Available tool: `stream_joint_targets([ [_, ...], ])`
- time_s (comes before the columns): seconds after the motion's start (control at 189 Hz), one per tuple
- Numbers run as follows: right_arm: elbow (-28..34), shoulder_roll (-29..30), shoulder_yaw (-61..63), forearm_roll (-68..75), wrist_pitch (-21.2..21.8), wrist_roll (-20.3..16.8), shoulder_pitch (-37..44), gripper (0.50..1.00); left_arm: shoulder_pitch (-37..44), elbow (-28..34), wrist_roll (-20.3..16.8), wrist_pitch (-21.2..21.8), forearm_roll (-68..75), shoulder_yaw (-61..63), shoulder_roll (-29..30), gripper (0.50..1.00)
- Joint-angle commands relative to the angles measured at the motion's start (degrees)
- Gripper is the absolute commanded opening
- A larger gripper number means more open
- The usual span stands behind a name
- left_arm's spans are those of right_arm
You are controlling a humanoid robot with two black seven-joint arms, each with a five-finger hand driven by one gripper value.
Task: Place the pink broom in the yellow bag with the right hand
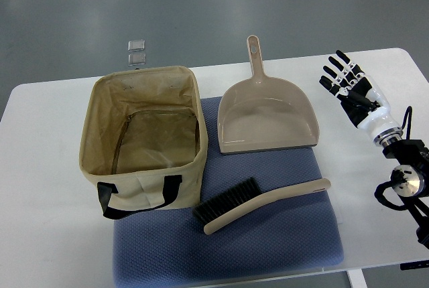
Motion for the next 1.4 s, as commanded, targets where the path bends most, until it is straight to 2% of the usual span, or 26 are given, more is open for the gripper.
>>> stream_joint_targets([
  [0.0,0.0,0.0,-0.01,0.0,-0.02,0.0,0.0,0.93,0.0,-0.04,0.08,-0.23,0.03,0.01,0.0,1.0],
  [1.147,0.0,-0.44,0.78,0.35,0.94,0.7,0.17,0.93,0.0,0.48,0.08,0.21,-0.06,0.01,0.0,1.0],
  [1.395,0.0,-0.79,1.04,0.79,2.79,0.7,0.26,0.93,0.0,0.48,0.08,0.21,-0.06,0.01,0.0,1.0],
])
